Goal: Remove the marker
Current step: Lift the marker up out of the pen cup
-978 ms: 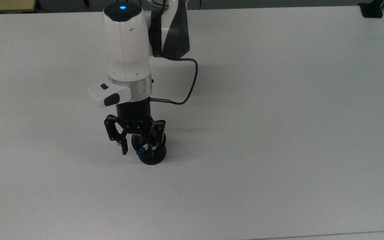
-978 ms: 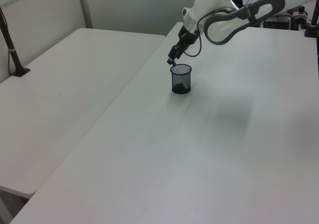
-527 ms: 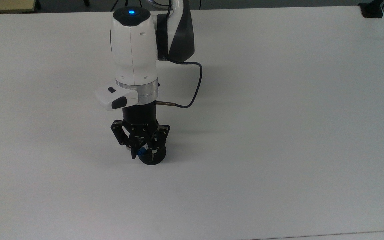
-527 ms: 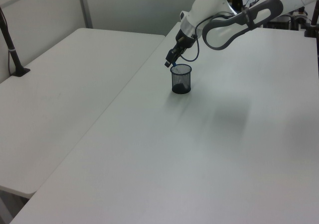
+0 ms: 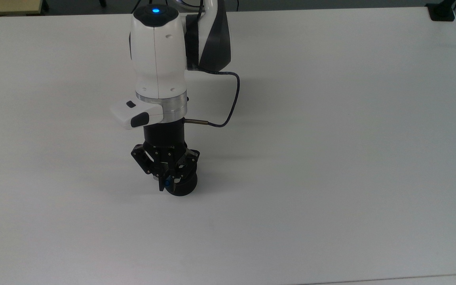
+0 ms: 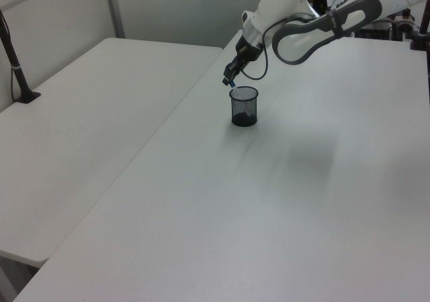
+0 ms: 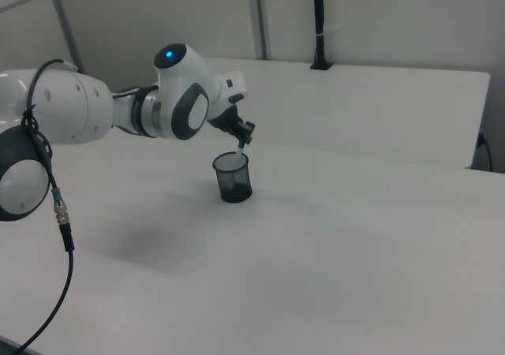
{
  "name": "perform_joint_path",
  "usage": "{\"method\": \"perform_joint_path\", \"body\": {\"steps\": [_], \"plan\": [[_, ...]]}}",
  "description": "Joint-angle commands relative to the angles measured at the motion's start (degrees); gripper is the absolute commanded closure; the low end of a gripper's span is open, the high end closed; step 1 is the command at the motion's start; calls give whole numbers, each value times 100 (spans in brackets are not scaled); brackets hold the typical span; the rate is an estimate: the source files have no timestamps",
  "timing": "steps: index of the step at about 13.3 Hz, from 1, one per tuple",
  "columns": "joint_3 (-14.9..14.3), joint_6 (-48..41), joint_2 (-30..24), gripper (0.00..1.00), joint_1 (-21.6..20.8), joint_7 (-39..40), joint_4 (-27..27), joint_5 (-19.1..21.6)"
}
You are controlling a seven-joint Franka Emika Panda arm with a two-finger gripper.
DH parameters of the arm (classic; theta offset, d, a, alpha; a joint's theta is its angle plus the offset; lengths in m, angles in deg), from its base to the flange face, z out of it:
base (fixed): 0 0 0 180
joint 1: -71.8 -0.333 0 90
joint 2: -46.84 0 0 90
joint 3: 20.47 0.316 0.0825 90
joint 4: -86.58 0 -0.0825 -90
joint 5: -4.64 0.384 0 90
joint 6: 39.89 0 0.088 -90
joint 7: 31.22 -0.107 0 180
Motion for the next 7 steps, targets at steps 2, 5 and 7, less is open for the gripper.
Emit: {"method": "perform_joint_path", "body": {"steps": [2, 5, 7], "plan": [[-47, -16, -575, 91, 2, -154, -106, -127], [-47, -358, -909, 91, 81, -119, -106, -127], [-4, -675, -1076, 91, 37, -137, -88, -92]]}}
